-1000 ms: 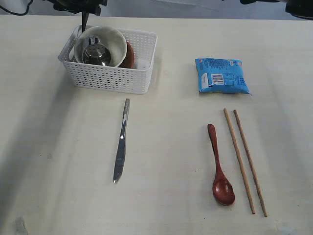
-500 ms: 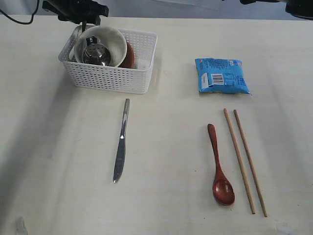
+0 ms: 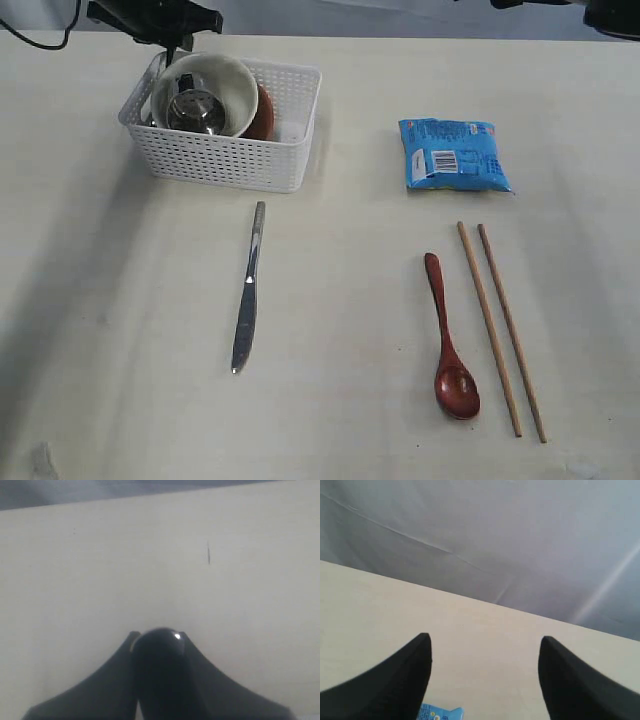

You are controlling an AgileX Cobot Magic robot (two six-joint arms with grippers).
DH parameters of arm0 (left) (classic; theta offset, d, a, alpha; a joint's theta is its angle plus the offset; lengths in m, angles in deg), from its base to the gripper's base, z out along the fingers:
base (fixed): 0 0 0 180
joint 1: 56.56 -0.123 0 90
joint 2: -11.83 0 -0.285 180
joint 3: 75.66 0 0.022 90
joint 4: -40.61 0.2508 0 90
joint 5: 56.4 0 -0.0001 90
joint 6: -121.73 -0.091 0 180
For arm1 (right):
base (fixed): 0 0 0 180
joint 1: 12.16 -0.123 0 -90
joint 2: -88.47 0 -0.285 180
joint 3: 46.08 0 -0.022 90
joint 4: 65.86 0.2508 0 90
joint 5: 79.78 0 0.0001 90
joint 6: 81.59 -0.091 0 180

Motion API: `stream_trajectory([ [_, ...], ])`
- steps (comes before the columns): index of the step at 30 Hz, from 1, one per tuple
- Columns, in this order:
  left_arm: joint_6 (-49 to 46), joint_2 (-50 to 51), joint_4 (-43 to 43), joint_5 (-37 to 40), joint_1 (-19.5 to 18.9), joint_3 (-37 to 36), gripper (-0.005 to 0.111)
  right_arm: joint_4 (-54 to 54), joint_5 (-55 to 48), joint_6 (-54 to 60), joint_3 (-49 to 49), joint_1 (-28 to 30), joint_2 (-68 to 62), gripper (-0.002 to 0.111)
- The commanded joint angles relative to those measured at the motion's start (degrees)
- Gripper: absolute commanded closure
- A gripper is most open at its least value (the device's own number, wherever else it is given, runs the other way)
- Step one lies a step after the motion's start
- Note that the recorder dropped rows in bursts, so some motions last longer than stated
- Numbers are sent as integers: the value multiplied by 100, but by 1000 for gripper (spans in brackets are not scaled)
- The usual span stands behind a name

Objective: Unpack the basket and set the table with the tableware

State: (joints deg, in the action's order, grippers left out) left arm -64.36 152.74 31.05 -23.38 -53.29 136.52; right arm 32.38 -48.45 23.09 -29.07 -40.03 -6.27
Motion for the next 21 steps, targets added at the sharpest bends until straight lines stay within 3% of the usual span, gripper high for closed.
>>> stream_trajectory([
  [1,1,-218,24,-57,14,32,101,-83,-43,-41,24,32,33,50],
  [21,-12,-899,196,29,14,32,101,-82,-43,-62,24,32,33,50],
])
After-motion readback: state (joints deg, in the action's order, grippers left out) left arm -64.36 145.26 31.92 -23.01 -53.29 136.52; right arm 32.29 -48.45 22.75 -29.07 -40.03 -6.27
